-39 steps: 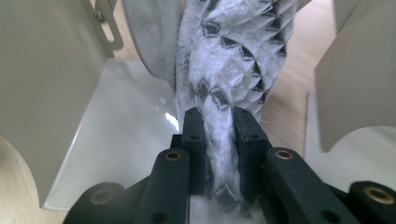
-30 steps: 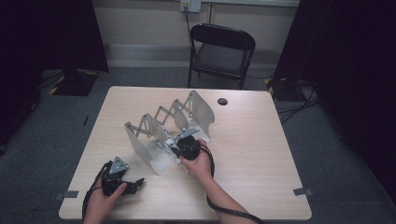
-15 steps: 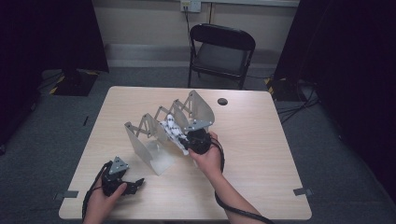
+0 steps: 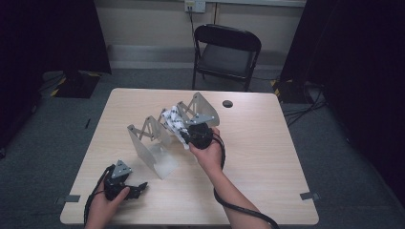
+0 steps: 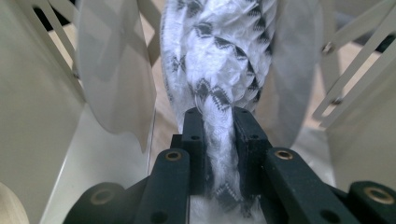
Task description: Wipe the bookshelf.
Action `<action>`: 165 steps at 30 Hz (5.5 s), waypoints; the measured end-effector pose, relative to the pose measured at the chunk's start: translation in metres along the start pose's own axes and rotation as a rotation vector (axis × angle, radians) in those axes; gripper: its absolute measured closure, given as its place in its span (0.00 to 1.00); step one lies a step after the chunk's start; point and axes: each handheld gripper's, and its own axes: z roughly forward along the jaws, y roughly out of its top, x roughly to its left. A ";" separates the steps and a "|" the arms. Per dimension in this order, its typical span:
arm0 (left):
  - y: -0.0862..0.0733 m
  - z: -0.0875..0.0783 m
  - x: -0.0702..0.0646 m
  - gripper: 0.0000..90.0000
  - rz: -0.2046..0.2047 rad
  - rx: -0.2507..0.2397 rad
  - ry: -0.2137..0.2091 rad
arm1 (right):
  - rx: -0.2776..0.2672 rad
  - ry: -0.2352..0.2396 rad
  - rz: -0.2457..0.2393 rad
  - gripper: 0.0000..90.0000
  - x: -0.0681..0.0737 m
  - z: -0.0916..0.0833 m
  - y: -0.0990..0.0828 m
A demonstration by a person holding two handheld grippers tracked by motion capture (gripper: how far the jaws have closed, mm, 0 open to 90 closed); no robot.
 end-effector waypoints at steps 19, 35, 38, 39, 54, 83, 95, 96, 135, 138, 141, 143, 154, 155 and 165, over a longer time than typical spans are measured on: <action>0.000 0.000 0.000 0.11 0.005 0.005 0.002 | 0.117 0.012 0.028 0.86 -0.004 0.020 -0.049; 0.000 0.000 0.000 0.11 0.004 0.005 0.001 | -0.043 0.034 -0.005 0.86 0.009 -0.010 0.017; 0.000 0.000 0.000 0.11 0.005 0.005 0.001 | -0.023 0.035 -0.008 0.86 0.012 0.001 0.017; 0.000 0.000 0.000 0.11 0.004 0.004 0.001 | -0.010 0.039 -0.009 0.86 0.013 0.005 0.014; 0.000 0.000 0.000 0.11 0.001 0.003 0.000 | 0.141 0.045 0.001 0.86 0.014 0.036 -0.042; 0.000 0.000 0.000 0.10 0.007 0.007 0.001 | 0.007 -0.004 0.054 0.86 -0.013 -0.016 -0.012; 0.000 0.000 0.000 0.10 0.006 0.006 0.001 | 0.071 -0.005 0.074 0.86 -0.017 0.003 -0.042; 0.000 0.000 0.000 0.10 0.006 0.006 0.001 | 0.075 -0.005 0.074 0.86 -0.017 0.004 -0.044; 0.000 0.000 0.000 0.10 0.005 0.005 0.001 | 0.111 0.016 0.049 0.86 -0.015 0.005 -0.046; 0.000 0.000 0.000 0.10 0.006 0.006 0.001 | 0.129 0.021 0.049 0.86 -0.015 0.006 -0.053; 0.000 0.000 0.000 0.10 0.006 0.006 0.001 | 0.140 0.023 0.049 0.86 -0.017 0.005 -0.060; 0.000 0.000 0.000 0.10 0.005 0.006 0.001 | 0.137 0.036 0.049 0.86 -0.017 0.002 -0.065; 0.000 0.000 0.000 0.10 0.006 0.006 0.001 | 0.131 0.068 0.028 0.85 -0.017 -0.018 -0.083; 0.000 0.000 0.000 0.10 0.005 0.006 0.001 | 0.129 0.068 0.025 0.85 -0.016 -0.021 -0.085; 0.000 0.000 0.000 0.10 0.006 0.006 0.002 | 0.114 0.059 0.042 0.85 -0.024 -0.052 -0.108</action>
